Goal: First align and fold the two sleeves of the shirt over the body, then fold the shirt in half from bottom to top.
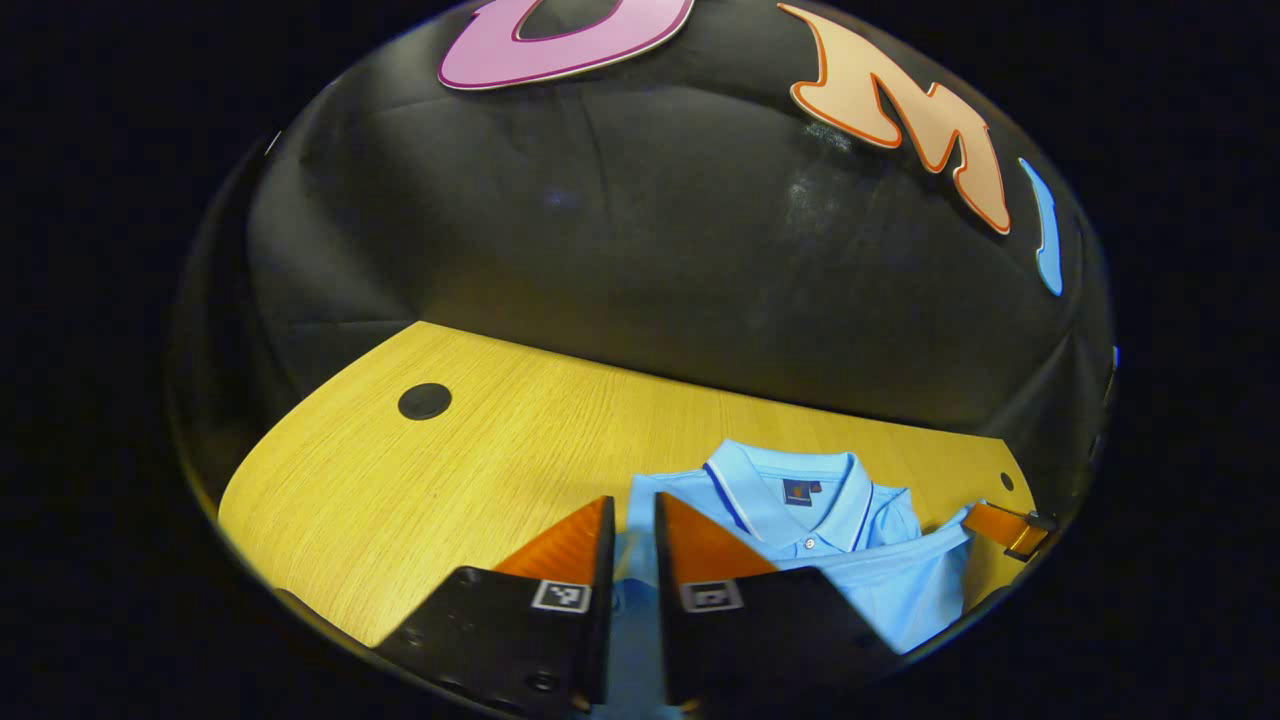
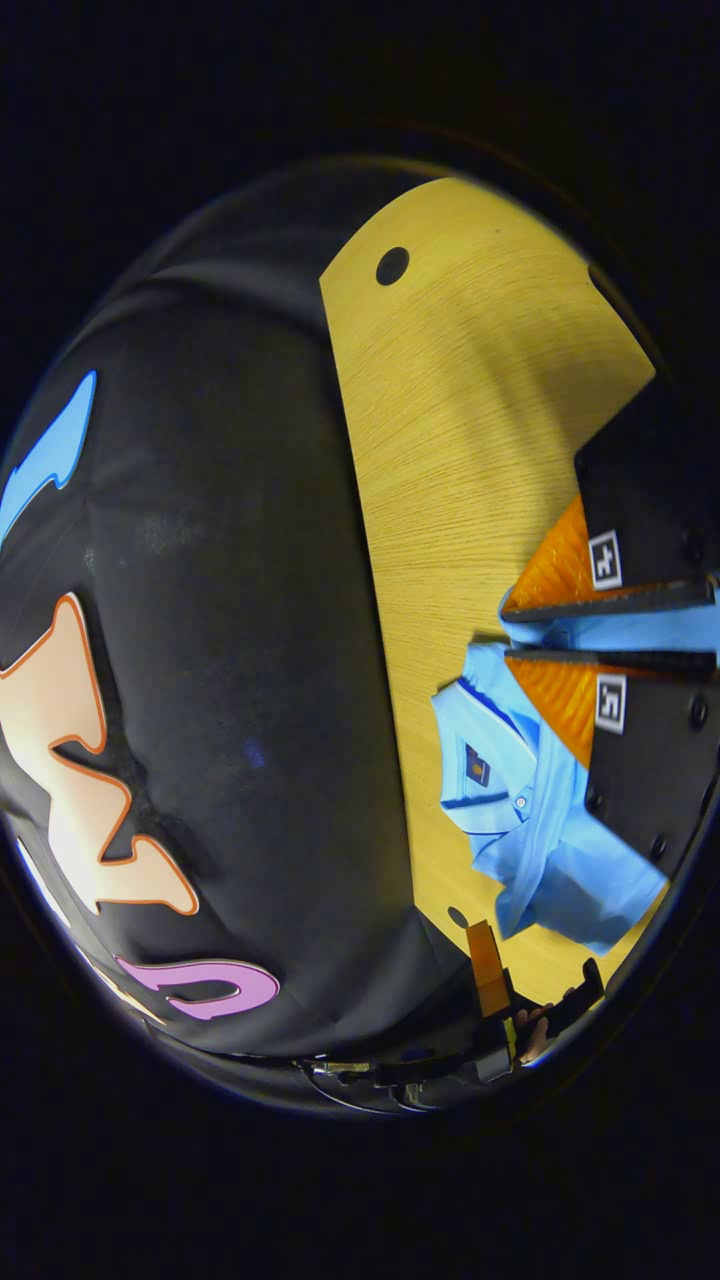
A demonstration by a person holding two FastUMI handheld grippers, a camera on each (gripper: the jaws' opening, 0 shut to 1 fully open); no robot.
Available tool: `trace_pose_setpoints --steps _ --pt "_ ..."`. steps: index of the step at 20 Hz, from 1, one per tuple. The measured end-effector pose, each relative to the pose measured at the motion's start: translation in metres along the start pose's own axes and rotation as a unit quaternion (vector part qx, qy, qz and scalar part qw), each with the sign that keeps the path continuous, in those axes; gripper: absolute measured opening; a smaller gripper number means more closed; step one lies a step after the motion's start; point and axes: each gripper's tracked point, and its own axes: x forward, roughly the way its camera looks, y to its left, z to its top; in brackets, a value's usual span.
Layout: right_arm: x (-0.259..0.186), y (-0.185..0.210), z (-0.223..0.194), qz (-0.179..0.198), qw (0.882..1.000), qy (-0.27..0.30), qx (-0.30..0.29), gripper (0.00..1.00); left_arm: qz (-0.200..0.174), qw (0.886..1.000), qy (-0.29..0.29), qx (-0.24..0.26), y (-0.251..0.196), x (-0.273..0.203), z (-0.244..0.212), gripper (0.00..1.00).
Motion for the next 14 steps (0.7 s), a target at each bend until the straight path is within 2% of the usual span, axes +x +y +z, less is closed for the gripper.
trace_pose_setpoints --steps 2,3,5,6,10,11,12,13,14 --pt "-0.01 0.005 0.007 0.008 1.0 -0.004 -0.007 0.39 0.012 1.0 -0.01 -0.007 0.007 -0.013 0.005 0.74" --pt "-0.018 0.007 0.011 0.012 1.0 -0.01 -0.009 0.63 0.018 1.0 -0.018 -0.006 0.01 -0.026 0.009 1.0" --pt "-0.038 0.011 0.017 0.014 1.0 -0.022 -0.014 0.9 0.02 0.999 -0.03 0.005 0.01 -0.049 0.014 0.96" --pt "-0.05 0.015 0.016 0.017 0.999 -0.025 -0.018 0.97 0.018 0.999 -0.032 0.013 0.008 -0.064 0.013 0.96" --pt "-0.109 0.033 0.008 0.03 0.999 -0.026 -0.032 0.98 -0.001 0.999 -0.044 0.024 -0.005 -0.128 0.011 0.96" --pt "-0.126 0.039 0.005 0.035 0.999 -0.027 -0.028 0.94 -0.008 0.999 -0.036 0.027 -0.01 -0.144 0.003 0.96" --pt "-0.141 0.046 0.002 0.038 0.999 -0.028 -0.025 0.94 -0.012 0.999 -0.032 0.03 -0.012 -0.158 -0.004 0.96" --pt "-0.157 0.051 -0.004 0.04 0.999 -0.027 -0.023 0.98 -0.015 0.999 -0.027 0.033 -0.014 -0.171 -0.009 0.96" --pt "-0.171 0.054 -0.009 0.038 0.999 -0.027 -0.022 0.94 -0.023 0.999 -0.02 0.038 -0.019 -0.185 -0.017 0.96"
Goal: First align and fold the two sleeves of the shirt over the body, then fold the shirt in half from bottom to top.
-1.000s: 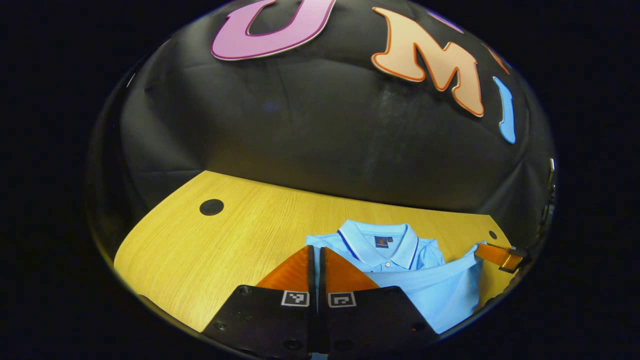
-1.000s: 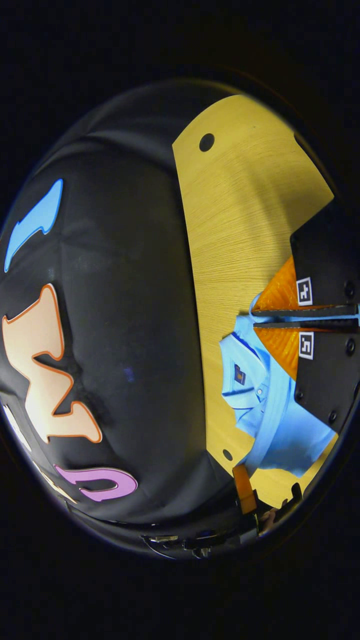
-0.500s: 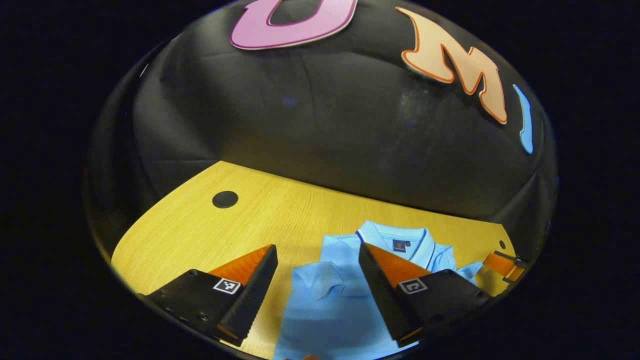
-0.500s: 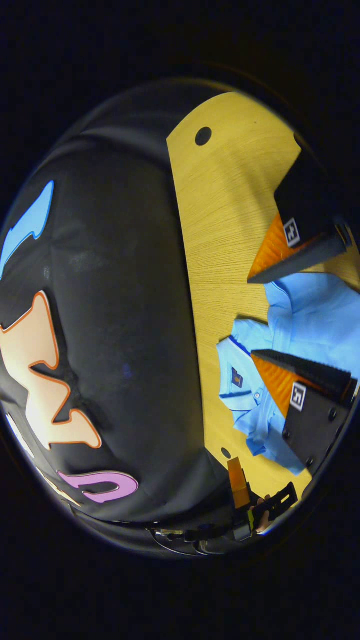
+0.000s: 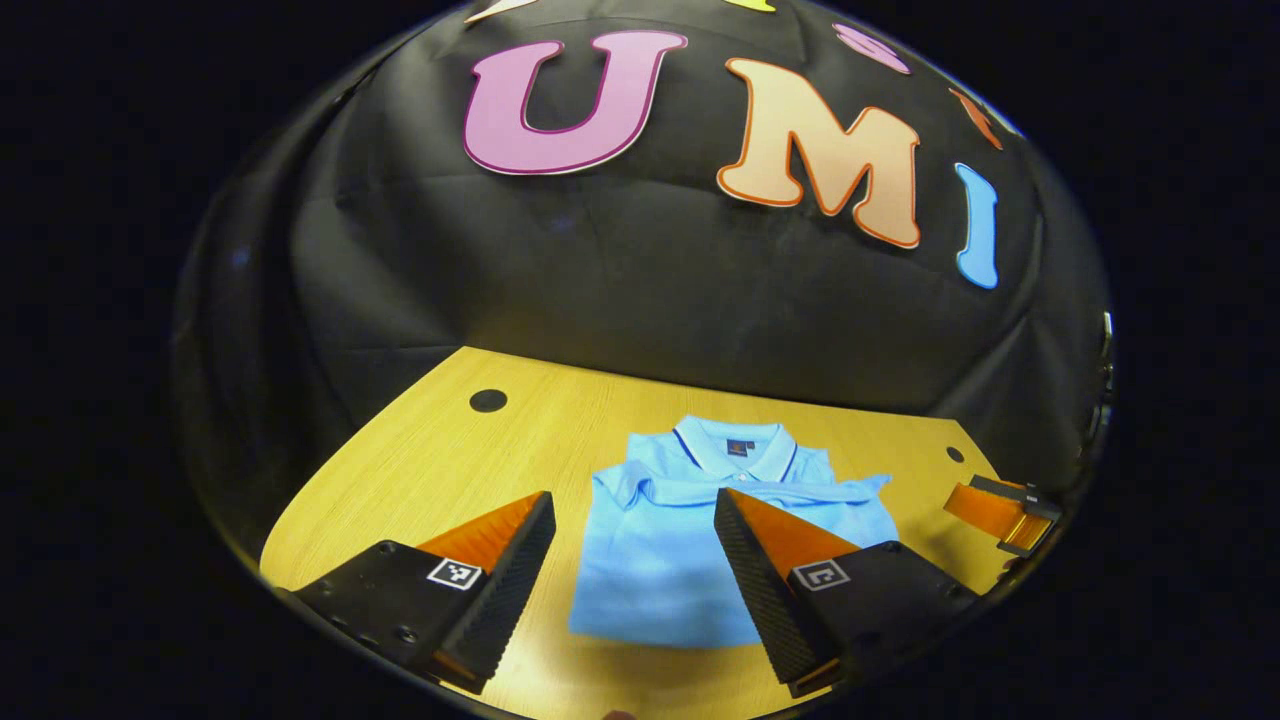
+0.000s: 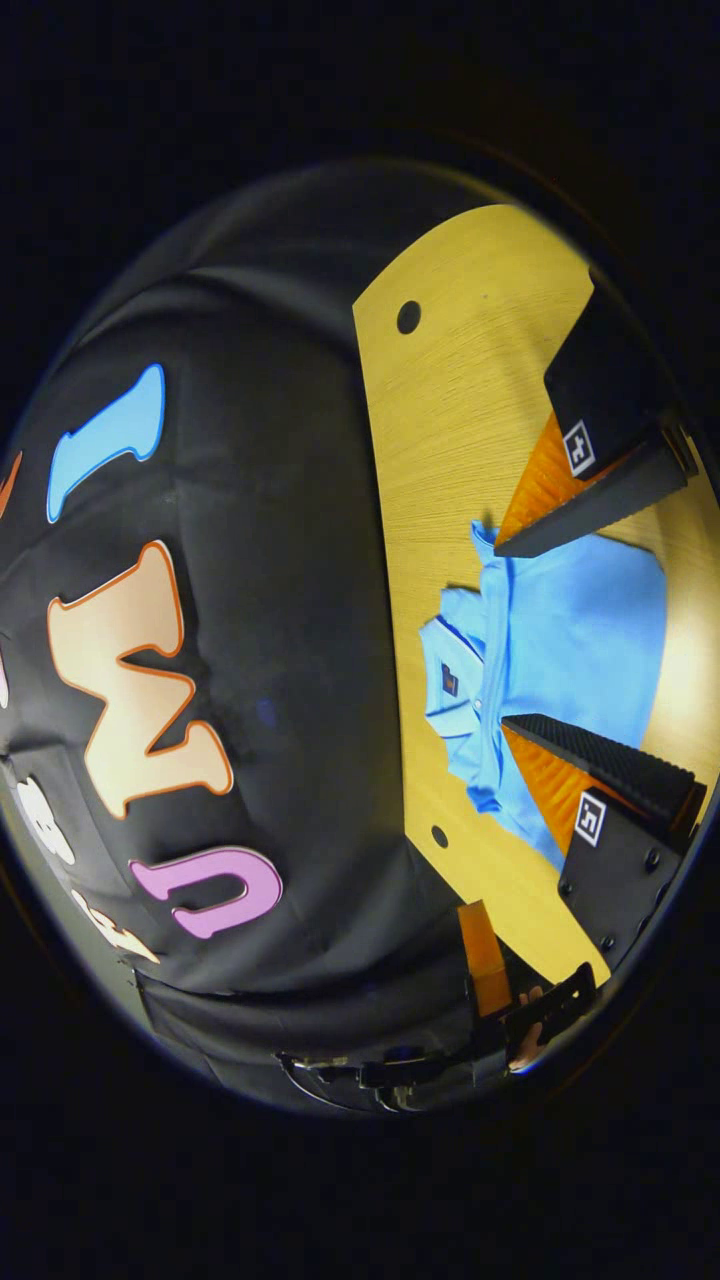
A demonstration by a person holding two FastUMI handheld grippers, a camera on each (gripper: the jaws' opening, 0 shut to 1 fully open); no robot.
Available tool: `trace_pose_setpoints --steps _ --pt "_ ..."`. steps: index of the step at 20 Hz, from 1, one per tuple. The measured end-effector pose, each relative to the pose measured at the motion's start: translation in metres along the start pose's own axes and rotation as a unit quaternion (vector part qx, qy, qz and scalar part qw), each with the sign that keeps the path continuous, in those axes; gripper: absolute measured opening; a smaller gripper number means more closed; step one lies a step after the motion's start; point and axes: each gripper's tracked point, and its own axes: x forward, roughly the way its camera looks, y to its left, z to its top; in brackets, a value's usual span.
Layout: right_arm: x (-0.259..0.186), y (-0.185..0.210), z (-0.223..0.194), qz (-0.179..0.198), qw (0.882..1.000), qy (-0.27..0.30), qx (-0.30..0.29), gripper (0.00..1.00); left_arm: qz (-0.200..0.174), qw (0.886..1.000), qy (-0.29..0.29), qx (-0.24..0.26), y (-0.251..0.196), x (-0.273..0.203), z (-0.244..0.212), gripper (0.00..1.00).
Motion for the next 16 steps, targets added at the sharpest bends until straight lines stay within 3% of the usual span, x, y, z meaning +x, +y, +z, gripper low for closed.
trace_pose_setpoints --steps 7,8,9,14,16 --pt "-0.096 0.026 -0.027 -0.024 0.999 0.001 0.033 0.98 -0.062 0.998 0.031 -0.001 -0.031 -0.07 -0.032 0.96" --pt "-0.105 0.027 -0.032 -0.029 0.999 0.002 0.034 0.93 -0.07 0.997 0.032 -0.002 -0.035 -0.077 -0.033 0.96" --pt "-0.115 0.028 -0.038 -0.036 0.999 0.004 0.034 0.98 -0.081 0.996 0.037 -0.002 -0.039 -0.083 -0.038 0.96" --pt "-0.15 0.032 -0.05 -0.062 0.997 -0.005 0.048 0.98 -0.119 0.991 0.066 0.008 -0.05 -0.115 -0.06 0.96" --pt "-0.158 0.029 -0.05 -0.071 0.996 -0.01 0.057 0.92 -0.129 0.989 0.074 0.008 -0.055 -0.121 -0.066 0.96"
